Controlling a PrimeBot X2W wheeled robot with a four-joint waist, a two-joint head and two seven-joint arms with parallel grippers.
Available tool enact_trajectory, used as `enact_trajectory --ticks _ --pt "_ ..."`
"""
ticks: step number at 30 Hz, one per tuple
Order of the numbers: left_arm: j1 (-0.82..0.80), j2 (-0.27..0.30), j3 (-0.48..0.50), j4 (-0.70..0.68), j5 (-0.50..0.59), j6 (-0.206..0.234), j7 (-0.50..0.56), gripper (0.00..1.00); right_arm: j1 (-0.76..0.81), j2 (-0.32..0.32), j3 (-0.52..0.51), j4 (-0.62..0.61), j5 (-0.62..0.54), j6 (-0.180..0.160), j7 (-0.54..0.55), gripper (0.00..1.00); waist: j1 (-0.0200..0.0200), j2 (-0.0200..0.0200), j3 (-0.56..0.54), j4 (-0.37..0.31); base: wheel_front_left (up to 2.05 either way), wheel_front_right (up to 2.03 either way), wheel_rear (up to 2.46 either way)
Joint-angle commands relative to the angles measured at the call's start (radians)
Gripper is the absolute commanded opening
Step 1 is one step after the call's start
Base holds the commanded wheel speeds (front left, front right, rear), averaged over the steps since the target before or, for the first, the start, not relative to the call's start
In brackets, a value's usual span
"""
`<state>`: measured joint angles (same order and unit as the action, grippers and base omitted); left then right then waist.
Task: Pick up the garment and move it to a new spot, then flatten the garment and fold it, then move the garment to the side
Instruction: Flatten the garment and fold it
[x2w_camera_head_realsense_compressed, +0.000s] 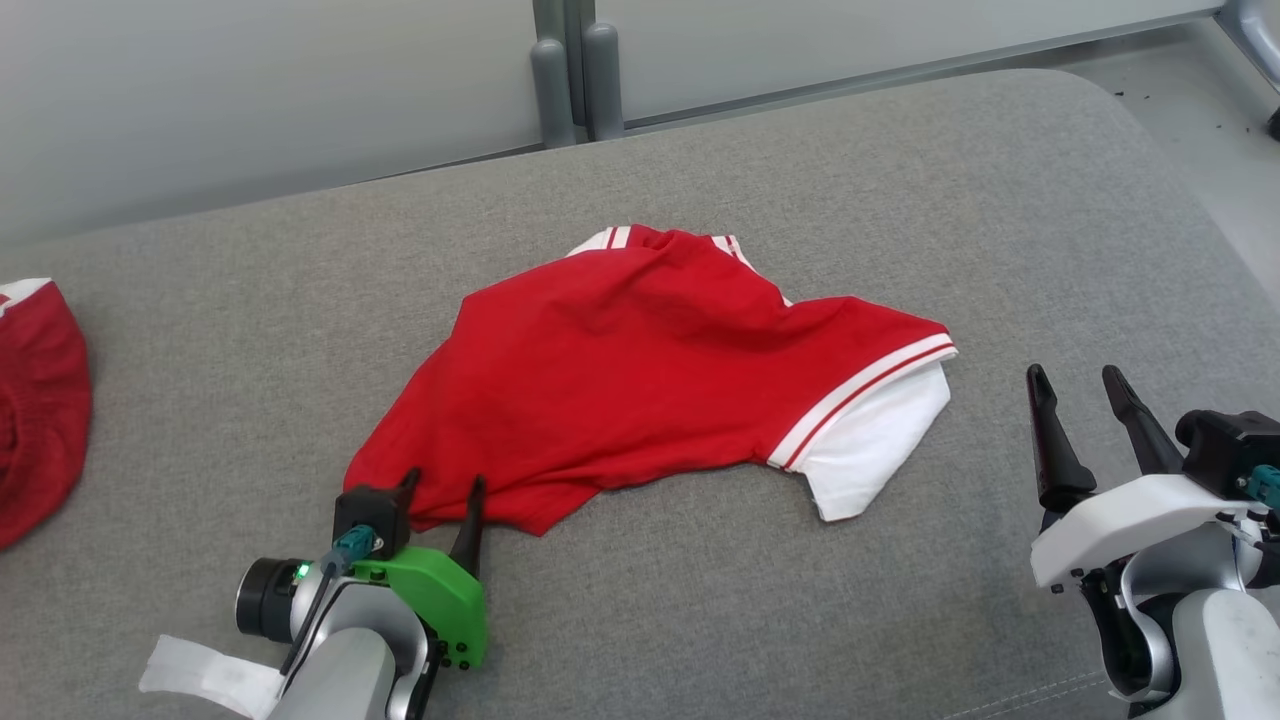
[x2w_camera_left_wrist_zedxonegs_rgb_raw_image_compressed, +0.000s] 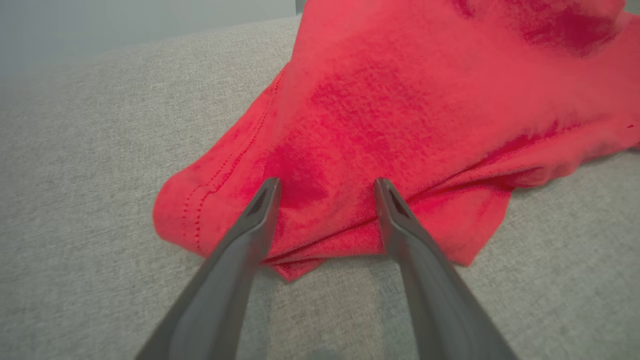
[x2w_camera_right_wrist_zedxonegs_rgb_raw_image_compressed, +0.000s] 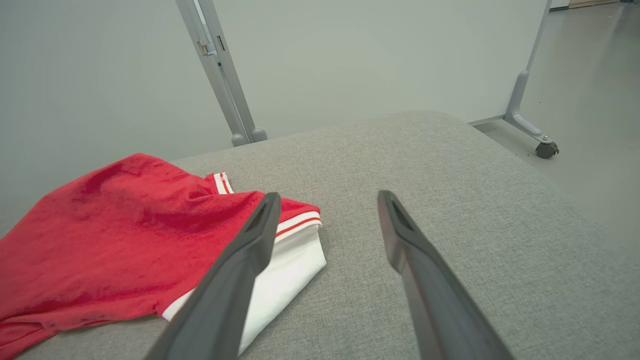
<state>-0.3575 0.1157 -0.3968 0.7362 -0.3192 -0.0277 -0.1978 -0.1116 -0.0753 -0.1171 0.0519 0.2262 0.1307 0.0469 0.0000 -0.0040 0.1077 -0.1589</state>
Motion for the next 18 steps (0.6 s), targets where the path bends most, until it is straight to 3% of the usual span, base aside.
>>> enact_trajectory --ticks 1,3,4,10,18 --pt "-0.026 0.009 0.000 0.028 0.000 -0.003 -0.006 0.52 0.003 0.003 0.001 -0.006 -0.006 0.000 0.000 1.00 0.0000 0.0040 0.018 -0.020 0.00 0.00 0.00" --pt "-0.040 0.009 0.002 0.056 -0.004 -0.002 -0.008 0.21 0.003 0.007 0.003 -0.004 -0.006 0.000 -0.004 1.00 0.0000 0.0040 0.020 -0.024 0.00 0.00 0.00" --pt "-0.047 0.010 0.001 0.068 -0.004 -0.002 -0.011 0.00 0.002 0.008 0.004 -0.003 -0.006 0.000 -0.006 1.00 0.0000 0.0040 0.021 -0.025 0.00 0.00 0.00" --pt "-0.087 0.014 0.022 0.076 -0.004 0.019 -0.052 0.00 0.002 0.015 0.004 0.002 -0.003 0.000 -0.018 1.00 0.0000 0.0040 0.017 -0.023 0.00 0.00 0.00" --pt "-0.150 0.008 0.016 -0.017 0.035 0.024 -0.067 0.00 0.012 0.021 0.010 0.005 0.006 0.000 -0.032 1.00 0.0000 0.0040 0.012 -0.028 0.00 0.00 0.00"
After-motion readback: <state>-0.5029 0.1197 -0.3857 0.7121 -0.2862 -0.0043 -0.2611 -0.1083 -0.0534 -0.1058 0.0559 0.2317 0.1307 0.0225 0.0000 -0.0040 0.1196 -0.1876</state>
